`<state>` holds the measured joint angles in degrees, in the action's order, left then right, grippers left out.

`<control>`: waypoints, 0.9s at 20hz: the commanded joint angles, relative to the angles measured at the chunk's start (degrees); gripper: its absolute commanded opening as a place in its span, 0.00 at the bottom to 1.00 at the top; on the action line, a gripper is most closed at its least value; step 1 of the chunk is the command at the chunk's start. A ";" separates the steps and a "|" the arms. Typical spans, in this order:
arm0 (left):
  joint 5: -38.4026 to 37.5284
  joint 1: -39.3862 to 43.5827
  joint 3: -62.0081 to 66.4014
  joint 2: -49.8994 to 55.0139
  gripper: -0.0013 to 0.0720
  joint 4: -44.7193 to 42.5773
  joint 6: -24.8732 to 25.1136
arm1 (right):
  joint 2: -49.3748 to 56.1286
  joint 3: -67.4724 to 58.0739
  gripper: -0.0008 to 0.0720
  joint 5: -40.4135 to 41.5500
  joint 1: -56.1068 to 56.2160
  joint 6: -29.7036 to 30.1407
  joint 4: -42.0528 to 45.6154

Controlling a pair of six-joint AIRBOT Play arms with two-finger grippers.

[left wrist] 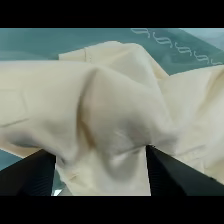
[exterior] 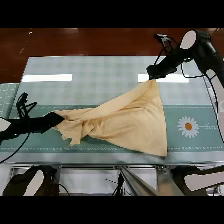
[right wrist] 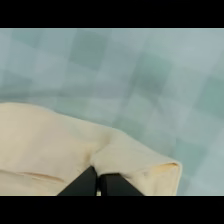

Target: Fold the shirts.

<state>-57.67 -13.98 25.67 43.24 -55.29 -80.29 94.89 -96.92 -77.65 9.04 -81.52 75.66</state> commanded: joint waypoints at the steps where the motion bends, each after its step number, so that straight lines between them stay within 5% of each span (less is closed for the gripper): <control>1: -7.69 -2.99 6.38 0.66 0.91 -6.71 0.11 | 0.35 0.02 0.05 -0.68 0.07 0.07 -0.13; 5: -22.71 -10.43 19.58 0.04 0.91 -15.21 -3.98 | 0.35 0.02 0.05 -1.22 0.07 1.01 0.15; 10: -30.40 -8.76 12.72 -5.38 0.91 -12.94 -5.49 | 0.35 0.02 0.05 -0.76 0.07 1.01 2.23; 18: -25.79 0.74 -5.97 -11.02 0.95 -7.54 -9.22 | 0.35 0.02 0.05 0.76 0.07 1.25 2.73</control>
<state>-85.69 -16.38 24.82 33.21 -64.20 -88.07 95.20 -96.92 -77.43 9.04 -80.36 78.19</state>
